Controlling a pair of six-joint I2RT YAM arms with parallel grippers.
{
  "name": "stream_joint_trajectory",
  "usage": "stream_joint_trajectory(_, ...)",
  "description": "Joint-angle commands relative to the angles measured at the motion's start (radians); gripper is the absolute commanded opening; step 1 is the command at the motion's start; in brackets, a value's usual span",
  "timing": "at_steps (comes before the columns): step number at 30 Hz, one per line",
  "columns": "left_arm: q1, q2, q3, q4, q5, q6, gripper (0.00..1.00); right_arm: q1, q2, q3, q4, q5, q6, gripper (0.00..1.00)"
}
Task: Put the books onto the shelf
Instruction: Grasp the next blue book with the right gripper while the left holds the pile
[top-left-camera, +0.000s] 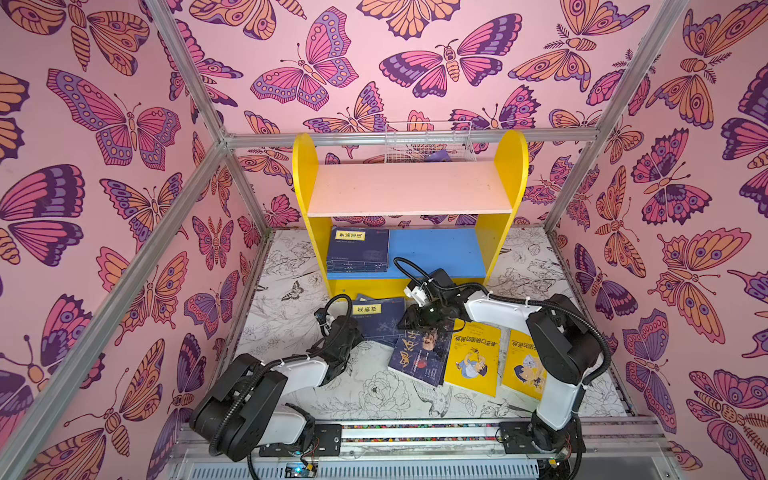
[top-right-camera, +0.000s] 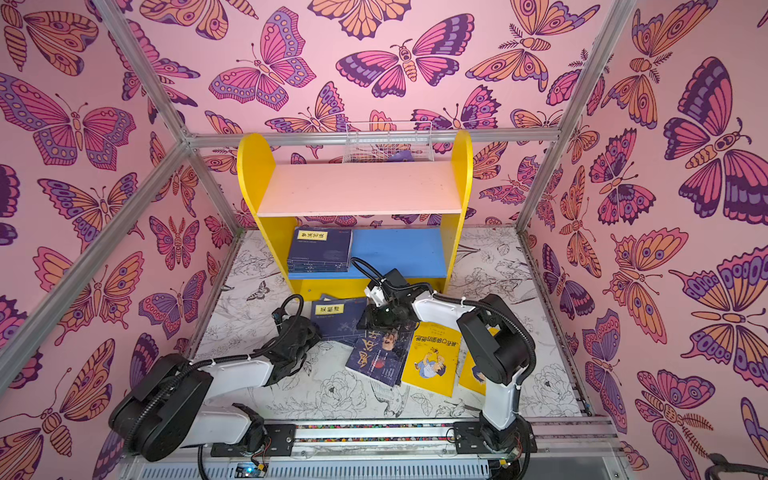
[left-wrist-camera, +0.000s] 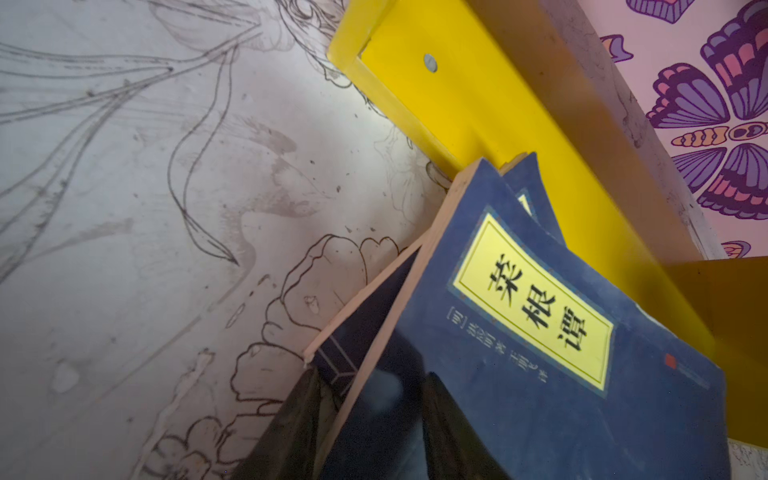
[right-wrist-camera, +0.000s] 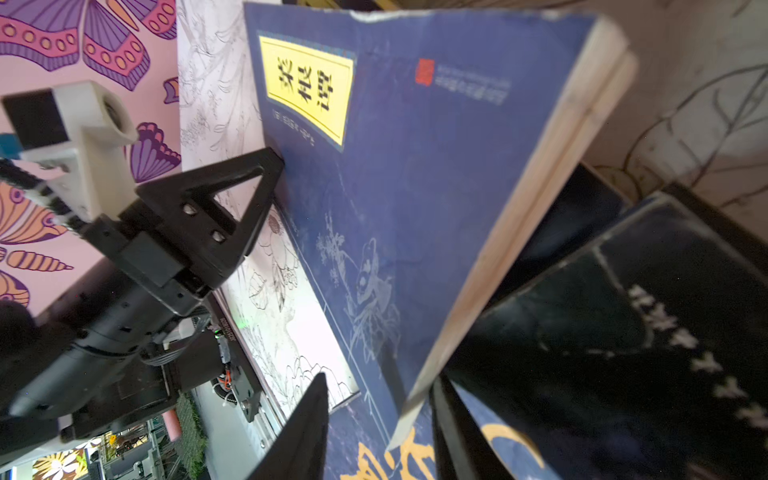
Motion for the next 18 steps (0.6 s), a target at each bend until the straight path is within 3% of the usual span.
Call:
stream_joint_trajectory(1, -0.013, 0.010, -0.060, -0.109, 0.106, -0.019, 0.43, 0.016, -0.055, 0.040, 0.094, -0.077, 0.028, 0.37)
stream_joint_trajectory(8, -0.020, -0.020, -0.075, -0.109, 0.110, -0.008, 0.43, 0.025, -0.050, 0.041, 0.169, -0.089, 0.087, 0.27)
stream_joint_trajectory(15, -0.025, -0.030, -0.070, -0.092, 0.124, 0.010, 0.43, 0.042, -0.001, 0.087, 0.185, -0.085, 0.107, 0.25)
stream_joint_trajectory(18, -0.026, -0.034, -0.071, -0.086, 0.128, 0.012, 0.43, 0.045, -0.003, 0.085, 0.190, -0.073, 0.106, 0.13)
